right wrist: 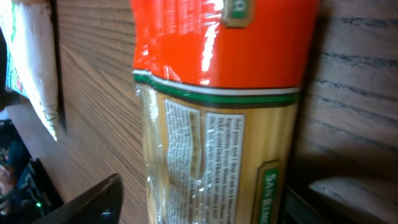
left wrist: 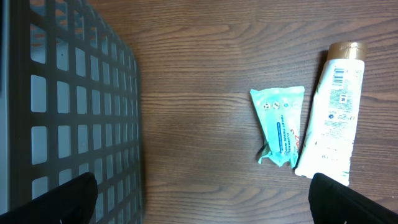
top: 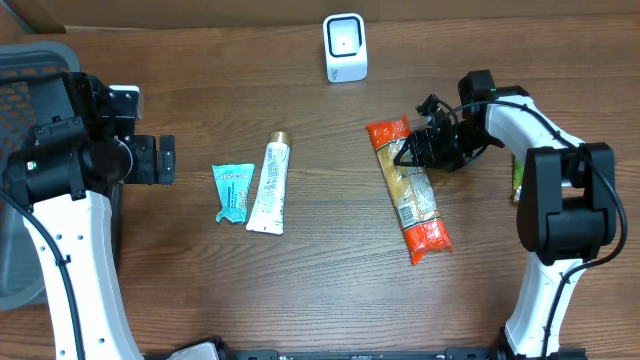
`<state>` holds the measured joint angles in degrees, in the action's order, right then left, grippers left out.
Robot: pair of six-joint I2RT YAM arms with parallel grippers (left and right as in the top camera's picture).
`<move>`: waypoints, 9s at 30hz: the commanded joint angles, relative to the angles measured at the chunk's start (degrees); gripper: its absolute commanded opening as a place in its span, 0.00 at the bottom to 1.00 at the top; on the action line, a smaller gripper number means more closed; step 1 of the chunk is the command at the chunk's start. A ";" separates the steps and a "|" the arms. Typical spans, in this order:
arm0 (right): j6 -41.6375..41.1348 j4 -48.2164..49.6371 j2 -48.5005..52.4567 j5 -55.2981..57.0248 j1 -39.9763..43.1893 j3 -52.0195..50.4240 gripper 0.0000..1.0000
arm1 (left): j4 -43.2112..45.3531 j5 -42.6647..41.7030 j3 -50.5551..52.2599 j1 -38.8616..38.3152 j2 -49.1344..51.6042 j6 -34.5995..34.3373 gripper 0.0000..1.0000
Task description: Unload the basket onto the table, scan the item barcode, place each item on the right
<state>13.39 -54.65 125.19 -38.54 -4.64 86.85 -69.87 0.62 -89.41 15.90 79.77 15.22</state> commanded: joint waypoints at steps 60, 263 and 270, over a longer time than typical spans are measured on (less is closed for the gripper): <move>0.74 29.18 2.23 83.52 -24.17 43.21 0.04 | 0.02 -0.46 -0.31 0.22 -0.37 0.87 1.00; -32.35 5.97 7.34 18.71 -32.72 19.15 0.04 | 0.00 -0.46 -0.31 0.20 -0.37 0.87 1.00; -27.87 -10.62 0.17 34.69 -29.99 19.15 0.04 | 0.02 -0.46 -0.31 0.22 -0.37 0.87 1.00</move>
<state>-17.10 -62.61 129.51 -16.23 -36.16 105.95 -69.87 0.62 -89.41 15.90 79.77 15.22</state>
